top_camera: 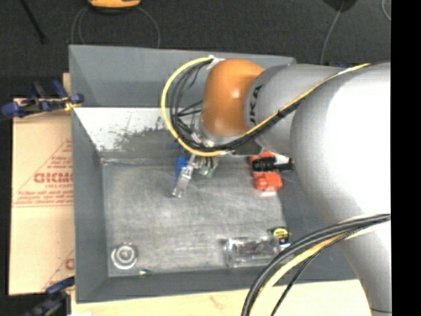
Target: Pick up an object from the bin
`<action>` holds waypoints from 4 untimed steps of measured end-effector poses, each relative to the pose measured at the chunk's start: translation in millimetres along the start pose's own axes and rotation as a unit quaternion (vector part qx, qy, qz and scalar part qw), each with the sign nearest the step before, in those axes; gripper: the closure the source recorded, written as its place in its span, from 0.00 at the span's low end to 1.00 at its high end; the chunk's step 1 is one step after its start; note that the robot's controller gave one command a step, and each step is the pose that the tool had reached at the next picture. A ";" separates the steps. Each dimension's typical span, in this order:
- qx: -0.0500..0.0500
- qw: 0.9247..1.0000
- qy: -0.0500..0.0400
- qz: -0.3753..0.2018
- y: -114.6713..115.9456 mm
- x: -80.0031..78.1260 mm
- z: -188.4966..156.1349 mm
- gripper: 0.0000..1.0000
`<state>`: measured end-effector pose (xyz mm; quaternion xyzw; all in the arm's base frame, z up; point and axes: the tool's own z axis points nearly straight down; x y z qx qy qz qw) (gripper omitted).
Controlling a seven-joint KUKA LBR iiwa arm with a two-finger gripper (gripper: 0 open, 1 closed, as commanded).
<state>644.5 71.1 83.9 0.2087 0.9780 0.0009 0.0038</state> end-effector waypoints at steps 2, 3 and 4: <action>0.000 1.000 0.001 0.031 4.8 1.7 0.3 1.00; -0.002 0.999 -0.002 0.045 11.4 -2.8 -110.9 1.00; 0.000 0.996 -0.002 -0.092 9.1 12.5 -234.9 1.00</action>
Offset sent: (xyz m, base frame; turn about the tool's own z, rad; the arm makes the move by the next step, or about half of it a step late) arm -0.0010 0.0060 -0.0013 0.0654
